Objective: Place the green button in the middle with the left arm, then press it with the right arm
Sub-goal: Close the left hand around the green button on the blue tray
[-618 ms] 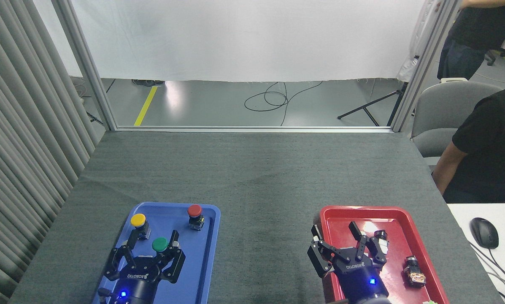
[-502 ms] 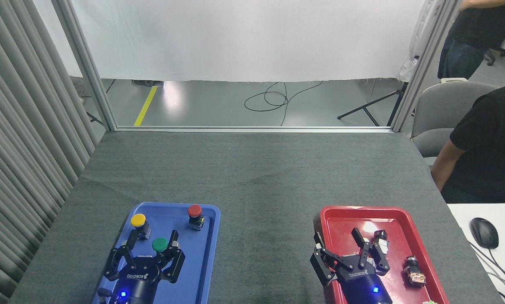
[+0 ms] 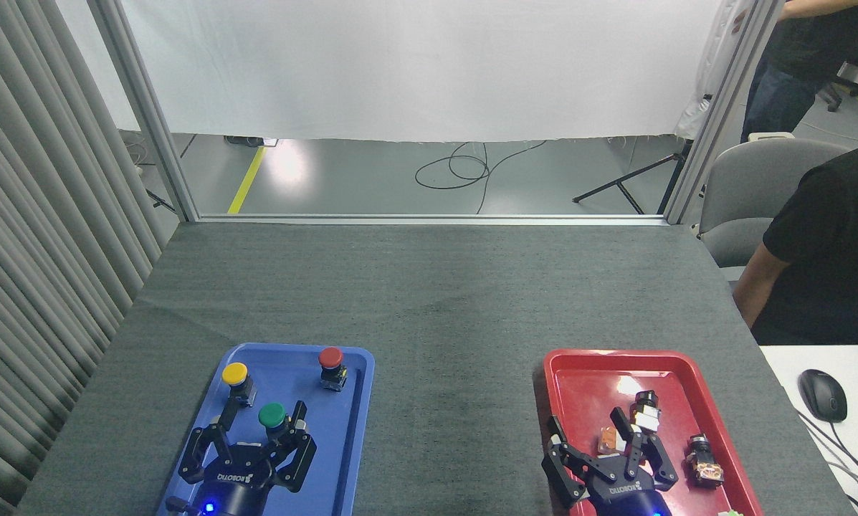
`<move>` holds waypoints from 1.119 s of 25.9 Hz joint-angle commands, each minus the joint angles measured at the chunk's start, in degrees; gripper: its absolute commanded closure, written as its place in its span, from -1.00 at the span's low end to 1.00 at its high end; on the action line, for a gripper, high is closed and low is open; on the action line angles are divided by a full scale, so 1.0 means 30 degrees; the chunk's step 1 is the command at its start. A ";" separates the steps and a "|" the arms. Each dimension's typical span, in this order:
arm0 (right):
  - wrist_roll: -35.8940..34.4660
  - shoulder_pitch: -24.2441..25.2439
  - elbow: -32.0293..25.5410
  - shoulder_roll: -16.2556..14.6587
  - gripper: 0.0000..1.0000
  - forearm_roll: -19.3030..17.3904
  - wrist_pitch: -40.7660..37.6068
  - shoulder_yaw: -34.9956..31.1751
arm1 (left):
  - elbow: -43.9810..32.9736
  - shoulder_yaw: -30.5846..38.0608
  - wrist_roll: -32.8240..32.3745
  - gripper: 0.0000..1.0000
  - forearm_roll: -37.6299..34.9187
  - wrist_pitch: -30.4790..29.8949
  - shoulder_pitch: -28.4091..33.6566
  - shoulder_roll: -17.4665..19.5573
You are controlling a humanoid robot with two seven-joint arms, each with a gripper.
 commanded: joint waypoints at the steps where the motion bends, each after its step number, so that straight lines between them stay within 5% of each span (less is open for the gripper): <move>1: -0.0715 0.0552 0.0028 0.0132 -1.00 -0.0028 -0.1242 -0.1271 | 0.0446 -0.0006 0.0069 -1.00 0.0023 -0.0663 0.0056 0.0078; 20: -0.0744 0.0816 0.0262 0.0337 -1.00 -0.0028 -0.1623 -0.1798 | 0.7711 -0.0006 0.2472 -1.00 -0.1822 0.0538 -0.1936 0.0488; 29: -0.0744 0.0816 0.0291 0.0395 -1.00 -0.0028 -0.1535 -0.1798 | 0.9235 -0.0036 0.2355 -1.00 -0.1705 0.0919 -0.3313 0.0371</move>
